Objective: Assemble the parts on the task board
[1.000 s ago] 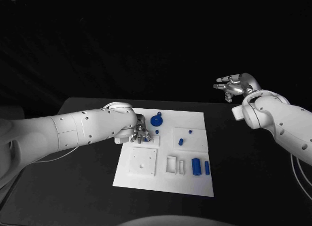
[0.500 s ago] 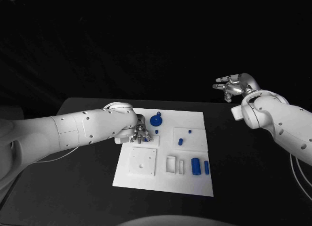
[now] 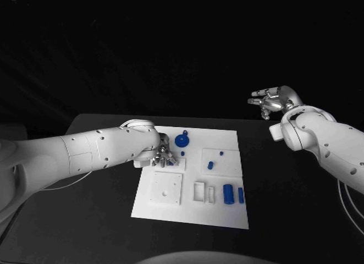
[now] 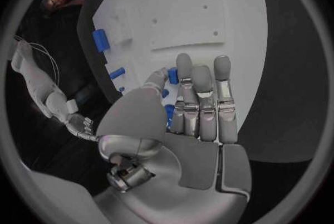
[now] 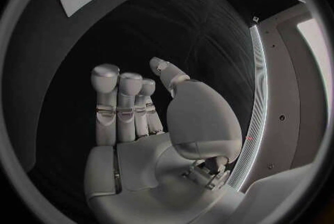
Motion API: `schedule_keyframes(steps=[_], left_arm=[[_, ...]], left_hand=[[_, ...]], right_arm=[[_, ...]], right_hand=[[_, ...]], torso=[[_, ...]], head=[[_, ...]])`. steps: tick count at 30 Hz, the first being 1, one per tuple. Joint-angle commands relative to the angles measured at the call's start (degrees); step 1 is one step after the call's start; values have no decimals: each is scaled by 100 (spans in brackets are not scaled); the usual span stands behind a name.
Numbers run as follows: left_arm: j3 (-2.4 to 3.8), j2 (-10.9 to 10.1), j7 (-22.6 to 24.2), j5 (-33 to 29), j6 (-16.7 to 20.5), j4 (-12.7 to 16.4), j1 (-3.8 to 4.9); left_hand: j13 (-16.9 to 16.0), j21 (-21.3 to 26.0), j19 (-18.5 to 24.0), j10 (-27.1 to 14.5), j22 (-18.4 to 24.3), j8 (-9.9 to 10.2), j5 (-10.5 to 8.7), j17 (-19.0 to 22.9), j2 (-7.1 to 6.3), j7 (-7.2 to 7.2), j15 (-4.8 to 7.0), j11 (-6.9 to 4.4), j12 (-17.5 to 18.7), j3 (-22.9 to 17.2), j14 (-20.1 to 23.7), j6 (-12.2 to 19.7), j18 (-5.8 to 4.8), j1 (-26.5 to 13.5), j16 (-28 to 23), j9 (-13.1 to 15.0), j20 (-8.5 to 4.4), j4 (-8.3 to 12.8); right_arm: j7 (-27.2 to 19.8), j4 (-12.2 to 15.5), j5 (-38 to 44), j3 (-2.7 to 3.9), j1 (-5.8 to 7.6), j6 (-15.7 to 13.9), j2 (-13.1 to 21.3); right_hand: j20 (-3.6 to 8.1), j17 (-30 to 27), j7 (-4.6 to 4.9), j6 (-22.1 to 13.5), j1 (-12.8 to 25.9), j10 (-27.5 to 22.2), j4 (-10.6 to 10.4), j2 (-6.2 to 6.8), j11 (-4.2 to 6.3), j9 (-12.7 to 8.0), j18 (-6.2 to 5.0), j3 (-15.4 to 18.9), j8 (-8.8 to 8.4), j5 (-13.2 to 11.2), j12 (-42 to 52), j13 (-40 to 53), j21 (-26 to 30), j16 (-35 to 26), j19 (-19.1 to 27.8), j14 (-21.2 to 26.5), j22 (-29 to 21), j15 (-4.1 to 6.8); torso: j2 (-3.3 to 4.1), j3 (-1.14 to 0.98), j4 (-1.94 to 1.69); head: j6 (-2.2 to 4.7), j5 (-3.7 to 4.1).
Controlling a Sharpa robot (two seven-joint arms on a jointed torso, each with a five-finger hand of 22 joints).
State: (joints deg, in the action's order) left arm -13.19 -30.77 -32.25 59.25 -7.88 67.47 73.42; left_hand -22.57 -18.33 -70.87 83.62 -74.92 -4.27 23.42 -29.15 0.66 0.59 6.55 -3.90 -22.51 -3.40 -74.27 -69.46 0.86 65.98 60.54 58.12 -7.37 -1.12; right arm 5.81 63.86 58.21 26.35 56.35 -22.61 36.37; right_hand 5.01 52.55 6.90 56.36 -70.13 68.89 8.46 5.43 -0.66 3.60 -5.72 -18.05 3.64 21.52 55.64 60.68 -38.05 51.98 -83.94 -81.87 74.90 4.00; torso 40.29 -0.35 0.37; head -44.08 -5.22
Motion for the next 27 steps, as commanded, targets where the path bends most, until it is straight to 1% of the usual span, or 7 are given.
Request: schedule_keyframes(steps=[1,5,7,19,22,24,27], left_arm=[[-22,5,1,10,-5,12,-45],[-22,-17,3,30,44,18,-46],[-22,-29,-1,60,91,22,-46],[-17,-119,-13,155,260,73,-45],[-2,-163,-15,160,311,121,-44],[14,-201,-15,161,339,166,-40],[93,-250,-19,162,360,237,-31]], left_hand=[[-21,38,-32,225,-73,23,-290,15,-113,72,-23,-9,-19,224,29,-100,-85,0,28,2,5,-152],[-41,65,-41,222,-78,24,-435,34,-128,67,-26,-6,-17,407,33,-108,-86,64,37,21,8,-323],[-49,73,-46,221,-80,16,-782,43,-179,58,-30,1,-17,493,39,-125,-85,9,39,43,11,-418],[-105,98,-68,215,-91,13,-1151,85,-487,48,-30,9,-65,338,53,-162,-85,-67,114,230,12,-856],[-111,106,-55,211,-94,11,-1442,86,-726,34,-38,19,-68,202,73,-177,-85,-156,134,249,19,-1082],[-114,102,-62,214,-96,12,-1956,89,-905,34,-37,20,-72,127,72,-189,-84,-246,144,258,19,-1307],[-111,98,-67,224,-96,21,-2061,90,-1141,32,-28,19,-66,179,69,-189,-85,-376,150,256,8,-1540]], right_arm=[[-21,4,44,3,-5,50,1],[-20,4,44,3,-7,47,4],[-19,5,44,3,-9,47,5],[-12,8,44,3,-22,36,16],[-10,8,44,3,-27,31,21],[-10,7,44,3,-31,30,23],[-8,6,44,3,-35,28,25]], right_hand=[[1,-4,11,48,49,-81,7,-27,42,6,-85,16,-8,-33,-6,-10,40,-30,-304,-25,104,0],[1,-4,11,48,49,-81,7,-27,42,6,-85,16,-8,-33,-6,-10,40,-30,-304,-25,104,0],[1,-4,11,48,49,-81,7,-27,42,6,-85,16,-8,-33,-6,-10,40,-30,-304,-25,104,0],[2,1,12,36,48,-71,-2,-27,41,5,-83,39,-10,-27,5,-3,33,-26,-307,-28,108,0],[2,1,12,36,48,-71,-2,-27,41,5,-83,39,-10,-27,5,-3,33,-26,-307,-28,108,0],[2,1,12,36,48,-71,-2,-27,41,5,-83,39,-10,-27,5,-3,33,-26,-307,-28,108,0],[1,1,13,33,47,-73,-4,-27,41,5,-83,45,-10,-26,3,-5,35,-27,-307,-28,108,0]], torso=[[0,3,-2],[0,3,-2],[0,4,-2],[-1,6,-4],[-2,8,-4],[-4,6,-4],[-3,2,-1]], head=[[9,4],[9,6],[22,9],[33,2],[46,2],[47,1],[60,-5]])
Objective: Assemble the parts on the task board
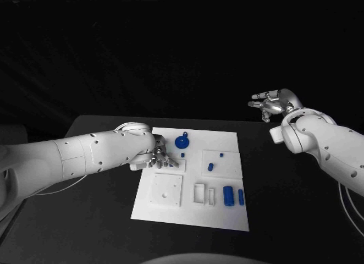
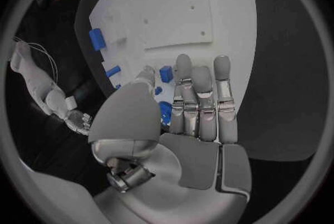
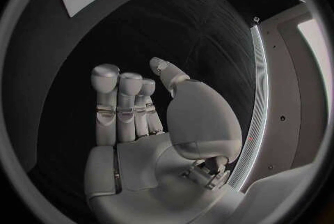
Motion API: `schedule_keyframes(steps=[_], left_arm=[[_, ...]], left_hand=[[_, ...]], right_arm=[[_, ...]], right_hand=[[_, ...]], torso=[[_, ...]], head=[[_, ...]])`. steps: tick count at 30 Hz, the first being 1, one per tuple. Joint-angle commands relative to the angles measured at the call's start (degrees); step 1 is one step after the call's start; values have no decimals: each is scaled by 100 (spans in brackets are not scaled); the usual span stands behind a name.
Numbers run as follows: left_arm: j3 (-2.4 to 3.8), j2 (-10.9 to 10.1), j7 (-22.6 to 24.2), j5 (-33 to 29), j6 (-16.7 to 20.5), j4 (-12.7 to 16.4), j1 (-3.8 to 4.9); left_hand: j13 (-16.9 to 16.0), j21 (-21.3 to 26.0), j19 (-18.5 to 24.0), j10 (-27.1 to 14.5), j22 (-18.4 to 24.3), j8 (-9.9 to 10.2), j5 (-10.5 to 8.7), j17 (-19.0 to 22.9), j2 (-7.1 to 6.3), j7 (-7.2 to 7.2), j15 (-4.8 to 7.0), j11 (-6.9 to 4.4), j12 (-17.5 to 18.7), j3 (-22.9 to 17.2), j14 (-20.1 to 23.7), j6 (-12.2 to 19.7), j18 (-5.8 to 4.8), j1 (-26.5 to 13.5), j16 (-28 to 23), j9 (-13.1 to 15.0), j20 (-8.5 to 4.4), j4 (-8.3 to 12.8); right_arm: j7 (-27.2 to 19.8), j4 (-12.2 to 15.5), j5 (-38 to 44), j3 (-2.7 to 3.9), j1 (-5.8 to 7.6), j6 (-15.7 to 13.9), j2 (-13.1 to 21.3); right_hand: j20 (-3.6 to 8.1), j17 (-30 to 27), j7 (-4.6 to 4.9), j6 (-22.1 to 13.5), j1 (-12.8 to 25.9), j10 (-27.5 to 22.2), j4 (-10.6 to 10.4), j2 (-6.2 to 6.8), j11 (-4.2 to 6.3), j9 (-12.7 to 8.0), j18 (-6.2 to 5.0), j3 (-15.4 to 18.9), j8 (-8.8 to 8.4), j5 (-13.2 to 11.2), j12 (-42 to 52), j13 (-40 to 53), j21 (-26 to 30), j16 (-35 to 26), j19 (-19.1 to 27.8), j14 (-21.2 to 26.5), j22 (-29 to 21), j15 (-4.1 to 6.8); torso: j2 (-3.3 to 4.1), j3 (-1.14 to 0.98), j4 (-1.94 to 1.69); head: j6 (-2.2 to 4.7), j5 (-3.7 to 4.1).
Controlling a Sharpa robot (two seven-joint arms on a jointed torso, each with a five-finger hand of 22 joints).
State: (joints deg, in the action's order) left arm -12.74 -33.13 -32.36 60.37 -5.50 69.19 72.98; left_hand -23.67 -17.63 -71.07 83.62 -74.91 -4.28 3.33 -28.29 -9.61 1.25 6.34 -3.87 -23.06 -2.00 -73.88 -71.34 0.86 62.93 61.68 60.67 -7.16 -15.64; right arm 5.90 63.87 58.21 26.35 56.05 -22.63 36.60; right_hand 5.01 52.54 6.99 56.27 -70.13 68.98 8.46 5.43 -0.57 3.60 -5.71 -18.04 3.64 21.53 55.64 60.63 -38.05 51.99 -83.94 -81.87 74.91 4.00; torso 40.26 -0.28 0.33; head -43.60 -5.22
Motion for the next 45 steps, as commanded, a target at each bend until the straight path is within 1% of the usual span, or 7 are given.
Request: schedule_keyframes(steps=[1,11,14,18,24,32,45], left_arm=[[71,-27,-9,50,123,88,16],[331,-135,-10,6,83,225,87],[408,-140,38,17,-21,136,146],[463,-91,139,-7,-101,-188,288],[512,86,286,-181,-239,-789,418],[548,330,393,-220,-397,-1449,479],[550,687,499,-181,-595,-2240,458]], left_hand=[[1,27,-48,227,-98,24,-54,4,-137,-33,-4,14,-7,56,30,1,-86,-100,36,-1,-17,-92],[26,33,-42,229,-94,42,-53,3,-117,-44,-8,21,39,278,43,40,-86,-212,13,-53,-19,-105],[52,97,51,126,-72,51,54,37,126,-95,-61,81,100,98,154,147,-86,85,-58,-117,34,-10],[64,187,91,36,-56,14,752,110,505,-128,-92,111,93,181,236,275,-84,263,-53,-206,70,305],[84,249,23,24,-94,6,932,245,996,-177,-99,109,32,561,225,408,-74,331,59,-1192,75,789],[78,180,12,-16,-109,-104,1319,289,1075,-181,-96,99,-6,687,246,470,-68,399,204,-1552,69,943],[59,138,30,-43,-107,-182,1246,326,1055,-203,-101,104,-48,707,262,559,-62,355,254,-1610,73,882]], right_arm=[[-15,4,44,3,-7,31,4],[-11,3,44,3,-14,31,10],[-15,2,44,3,-14,27,11],[-22,8,43,3,-15,19,17],[-32,28,43,3,-15,9,15],[-35,84,43,3,-15,3,19],[-28,200,47,4,-14,0,33]], right_hand=[[1,1,6,36,43,-87,-7,-28,31,6,-85,58,-9,-25,-3,-4,38,-30,-306,-27,108,0],[0,4,5,33,41,-88,-8,-25,30,6,-85,91,-9,-25,-5,-6,44,-29,-306,-27,109,-1],[0,4,5,33,41,-88,-8,-25,30,6,-85,91,-9,-25,-5,-6,44,-29,-306,-27,109,-1],[1,-8,5,35,52,-96,-24,-27,31,6,-87,112,-9,20,-19,-19,58,-45,-305,-22,105,-1],[1,-13,4,33,54,-98,-29,-27,32,6,-88,117,-9,33,-27,-26,70,-52,-304,-23,100,0],[1,-14,4,35,49,-97,-33,-31,32,7,-88,120,-8,46,-32,-32,74,-56,-306,-26,95,1],[1,-14,4,35,49,-97,-33,-31,32,7,-88,120,-8,46,-32,-32,74,-56,-306,-26,95,1]], torso=[[-1,-5,3],[3,-3,0],[4,-4,2],[12,-10,12],[42,2,38],[103,16,70],[241,37,124]], head=[[16,-5],[95,-31],[113,-38],[156,-60],[198,-71],[241,-98],[323,-134]])
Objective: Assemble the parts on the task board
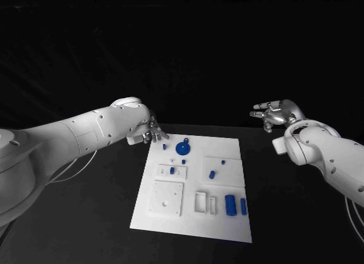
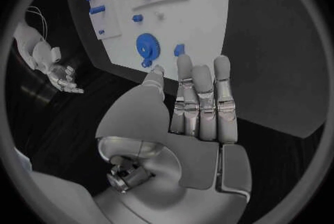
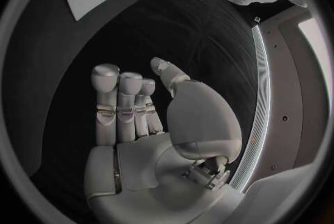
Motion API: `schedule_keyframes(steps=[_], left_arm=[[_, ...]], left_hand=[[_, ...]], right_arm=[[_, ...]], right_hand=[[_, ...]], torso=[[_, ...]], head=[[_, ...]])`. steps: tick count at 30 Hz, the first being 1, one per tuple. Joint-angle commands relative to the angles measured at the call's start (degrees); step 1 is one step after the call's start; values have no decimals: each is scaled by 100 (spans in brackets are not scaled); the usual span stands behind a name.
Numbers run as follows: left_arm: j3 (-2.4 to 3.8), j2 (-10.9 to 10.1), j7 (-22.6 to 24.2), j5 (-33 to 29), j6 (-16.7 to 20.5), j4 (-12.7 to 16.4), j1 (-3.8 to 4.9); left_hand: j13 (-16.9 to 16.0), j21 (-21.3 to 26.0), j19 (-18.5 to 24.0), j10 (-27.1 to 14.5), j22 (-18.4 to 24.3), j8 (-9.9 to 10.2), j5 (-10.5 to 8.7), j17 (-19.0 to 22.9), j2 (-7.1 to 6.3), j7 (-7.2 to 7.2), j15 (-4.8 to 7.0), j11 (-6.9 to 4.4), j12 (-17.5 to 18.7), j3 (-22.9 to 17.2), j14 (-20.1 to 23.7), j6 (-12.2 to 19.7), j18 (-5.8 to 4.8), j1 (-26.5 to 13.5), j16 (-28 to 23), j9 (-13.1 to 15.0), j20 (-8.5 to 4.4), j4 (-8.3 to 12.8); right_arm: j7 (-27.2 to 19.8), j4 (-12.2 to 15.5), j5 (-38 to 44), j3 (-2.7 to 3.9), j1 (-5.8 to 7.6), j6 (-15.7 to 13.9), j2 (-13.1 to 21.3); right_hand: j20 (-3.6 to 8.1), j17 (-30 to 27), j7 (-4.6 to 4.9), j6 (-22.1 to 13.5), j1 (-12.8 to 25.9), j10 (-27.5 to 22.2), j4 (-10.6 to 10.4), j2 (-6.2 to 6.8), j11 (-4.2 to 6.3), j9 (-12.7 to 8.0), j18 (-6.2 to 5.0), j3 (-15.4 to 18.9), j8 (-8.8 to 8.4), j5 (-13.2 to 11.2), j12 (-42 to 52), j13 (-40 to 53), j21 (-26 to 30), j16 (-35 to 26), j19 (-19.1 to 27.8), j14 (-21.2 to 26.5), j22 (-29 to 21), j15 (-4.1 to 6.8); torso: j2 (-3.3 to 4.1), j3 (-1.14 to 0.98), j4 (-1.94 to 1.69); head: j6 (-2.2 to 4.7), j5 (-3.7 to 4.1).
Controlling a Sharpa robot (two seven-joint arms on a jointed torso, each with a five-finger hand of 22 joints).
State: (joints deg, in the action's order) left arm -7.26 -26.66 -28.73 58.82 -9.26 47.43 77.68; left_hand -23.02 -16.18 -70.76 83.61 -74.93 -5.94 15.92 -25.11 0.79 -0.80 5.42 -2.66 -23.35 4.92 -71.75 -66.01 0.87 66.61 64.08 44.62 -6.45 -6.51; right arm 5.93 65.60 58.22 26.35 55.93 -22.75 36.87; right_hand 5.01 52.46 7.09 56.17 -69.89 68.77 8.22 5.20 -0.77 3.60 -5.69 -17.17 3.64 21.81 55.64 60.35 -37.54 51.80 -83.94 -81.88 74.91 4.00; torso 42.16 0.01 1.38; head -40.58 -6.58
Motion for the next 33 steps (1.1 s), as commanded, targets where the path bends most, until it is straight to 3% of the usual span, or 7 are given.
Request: schedule_keyframes(steps=[1,11,19,33], left_arm=[[2,59,136,-15,-226,-107,-20],[2,171,171,45,-333,-363,-57],[0,223,182,19,-554,-430,-87],[-1,225,184,-54,-657,-455,-105]], left_hand=[[-5,-8,-2,-43,-104,-16,-13,8,15,2,-9,-17,-19,16,49,25,-63,-13,14,-5,2,-31],[-10,-23,-4,-55,-103,-55,-31,28,18,0,-10,-15,-36,29,46,40,-56,-63,35,-21,5,-53],[-47,-56,17,-81,-106,-107,-54,29,-30,-2,-10,-15,-97,18,72,63,-62,-128,100,-6,4,-88],[-49,-71,29,-96,-105,-109,-38,48,25,-4,-15,-11,-111,-7,85,77,-57,-172,110,-19,10,-136]], right_arm=[[-30,35,46,3,-2,12,9],[-23,74,46,4,-2,14,17],[-20,73,46,4,-1,17,11],[-16,52,46,4,-1,25,-6]], right_hand=[[1,-6,-6,45,26,-76,-9,-8,53,6,-89,33,-8,18,-31,-4,23,-37,-306,-26,95,1],[1,-6,-6,45,26,-76,-9,-8,53,6,-89,33,-8,18,-31,-4,23,-37,-306,-26,95,1],[3,-1,-7,49,15,-72,-14,-3,54,6,-87,24,-8,27,-27,-6,21,-46,-307,-30,89,2],[3,-1,-7,49,15,-72,-14,-3,54,6,-87,24,-8,27,-27,-6,21,-46,-307,-30,89,2]], torso=[[64,12,24],[111,21,60],[105,22,44],[106,21,47]], head=[[36,-3],[74,-12],[58,3],[59,2]])
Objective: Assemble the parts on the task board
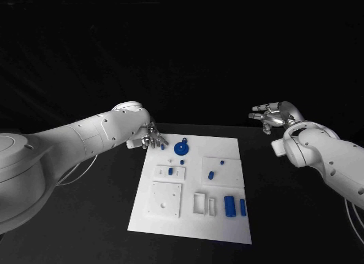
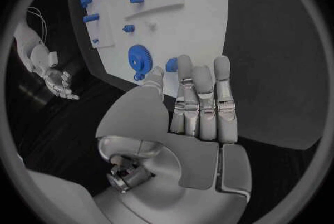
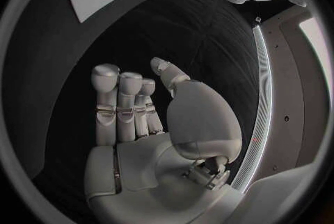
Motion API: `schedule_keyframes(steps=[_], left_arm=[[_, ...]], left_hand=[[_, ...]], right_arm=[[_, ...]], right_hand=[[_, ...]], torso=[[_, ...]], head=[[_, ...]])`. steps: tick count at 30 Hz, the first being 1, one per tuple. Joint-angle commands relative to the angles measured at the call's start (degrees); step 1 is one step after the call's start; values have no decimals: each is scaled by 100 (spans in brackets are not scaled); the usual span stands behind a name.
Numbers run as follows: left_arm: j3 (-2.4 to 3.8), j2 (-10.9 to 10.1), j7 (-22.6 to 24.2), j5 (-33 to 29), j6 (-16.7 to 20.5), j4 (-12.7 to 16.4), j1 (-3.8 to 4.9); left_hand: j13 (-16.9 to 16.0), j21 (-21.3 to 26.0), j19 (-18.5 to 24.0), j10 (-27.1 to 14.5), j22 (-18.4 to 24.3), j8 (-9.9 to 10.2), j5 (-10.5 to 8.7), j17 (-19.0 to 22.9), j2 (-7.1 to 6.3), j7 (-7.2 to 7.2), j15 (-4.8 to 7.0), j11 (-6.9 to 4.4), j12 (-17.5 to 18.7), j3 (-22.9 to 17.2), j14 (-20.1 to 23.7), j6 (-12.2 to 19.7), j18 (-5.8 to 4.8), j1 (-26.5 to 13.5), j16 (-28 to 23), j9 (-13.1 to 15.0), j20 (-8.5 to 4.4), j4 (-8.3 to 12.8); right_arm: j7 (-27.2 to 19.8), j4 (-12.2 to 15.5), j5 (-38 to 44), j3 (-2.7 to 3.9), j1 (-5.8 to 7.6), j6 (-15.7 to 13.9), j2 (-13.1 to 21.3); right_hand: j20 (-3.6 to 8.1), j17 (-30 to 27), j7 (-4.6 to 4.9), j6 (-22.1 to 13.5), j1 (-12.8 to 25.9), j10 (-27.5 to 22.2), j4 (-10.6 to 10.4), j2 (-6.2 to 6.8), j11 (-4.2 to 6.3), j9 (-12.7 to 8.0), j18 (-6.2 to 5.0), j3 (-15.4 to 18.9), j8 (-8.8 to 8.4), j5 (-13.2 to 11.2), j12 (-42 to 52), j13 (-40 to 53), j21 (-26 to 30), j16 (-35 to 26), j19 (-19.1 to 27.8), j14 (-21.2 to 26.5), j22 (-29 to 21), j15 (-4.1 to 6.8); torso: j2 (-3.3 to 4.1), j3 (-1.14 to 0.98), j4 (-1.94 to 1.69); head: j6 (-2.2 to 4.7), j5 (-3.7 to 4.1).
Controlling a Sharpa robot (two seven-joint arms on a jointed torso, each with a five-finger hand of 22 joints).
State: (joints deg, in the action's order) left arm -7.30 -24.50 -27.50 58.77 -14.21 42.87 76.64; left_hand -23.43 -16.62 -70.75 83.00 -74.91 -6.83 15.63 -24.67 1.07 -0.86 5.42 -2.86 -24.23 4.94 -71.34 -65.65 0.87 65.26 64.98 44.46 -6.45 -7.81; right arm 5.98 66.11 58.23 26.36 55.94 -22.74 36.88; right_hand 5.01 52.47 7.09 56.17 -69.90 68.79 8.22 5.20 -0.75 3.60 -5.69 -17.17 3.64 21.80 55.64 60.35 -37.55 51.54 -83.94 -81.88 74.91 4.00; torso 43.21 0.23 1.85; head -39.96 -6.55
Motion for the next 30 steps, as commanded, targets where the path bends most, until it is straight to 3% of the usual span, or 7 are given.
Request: schedule_keyframes(steps=[1,12,25,28,30], left_arm=[[3,8,63,-50,-166,1,-1],[3,19,113,-163,-255,-5,-2],[1,23,170,-296,-155,-16,-17],[1,15,200,-321,-102,0,-19],[1,2,224,-339,-66,29,-20]], left_hand=[[-9,-28,30,-35,-107,-21,-5,6,4,2,-15,8,-24,-11,43,41,-57,-33,22,-4,10,-3],[-3,-33,46,-50,-104,-21,73,30,137,8,-13,7,-30,-26,56,53,-59,98,31,-19,10,161],[16,-29,67,-99,-103,17,112,53,423,15,-17,9,-6,-173,79,101,-61,473,28,-71,13,401],[26,-28,72,-108,-104,25,283,56,491,17,-17,12,4,-235,85,114,-61,582,31,-84,13,468],[44,-26,79,-127,-104,30,673,62,532,14,-19,13,26,-329,93,138,-59,704,27,-88,13,562]], right_arm=[[-22,0,45,3,-2,25,-7],[-18,-12,45,3,-2,33,-19],[-6,-39,46,3,-2,46,-37],[0,-52,46,3,-2,48,-42],[3,-63,46,3,-2,49,-46]], right_hand=[[2,-1,-8,50,15,-74,-14,-3,52,6,-88,24,-8,28,-27,-7,21,-20,-307,-30,89,2],[2,4,-7,52,13,-73,-10,-4,53,6,-87,12,-9,25,-23,-5,20,-21,-306,-31,88,2],[2,4,-7,52,13,-73,-10,-4,53,6,-87,12,-9,25,-23,-5,20,-21,-306,-31,88,2],[2,4,-7,52,13,-73,-10,-4,53,6,-87,12,-9,25,-23,-5,20,-21,-306,-31,88,2],[2,4,-7,52,13,-73,-10,-4,53,6,-87,12,-9,25,-23,-5,20,-21,-306,-31,88,2]], torso=[[1,-2,1],[7,0,1],[3,2,0],[3,1,1],[2,0,-1]], head=[[-2,-1],[-3,-8],[-20,-24],[-18,-25],[-22,-25]])
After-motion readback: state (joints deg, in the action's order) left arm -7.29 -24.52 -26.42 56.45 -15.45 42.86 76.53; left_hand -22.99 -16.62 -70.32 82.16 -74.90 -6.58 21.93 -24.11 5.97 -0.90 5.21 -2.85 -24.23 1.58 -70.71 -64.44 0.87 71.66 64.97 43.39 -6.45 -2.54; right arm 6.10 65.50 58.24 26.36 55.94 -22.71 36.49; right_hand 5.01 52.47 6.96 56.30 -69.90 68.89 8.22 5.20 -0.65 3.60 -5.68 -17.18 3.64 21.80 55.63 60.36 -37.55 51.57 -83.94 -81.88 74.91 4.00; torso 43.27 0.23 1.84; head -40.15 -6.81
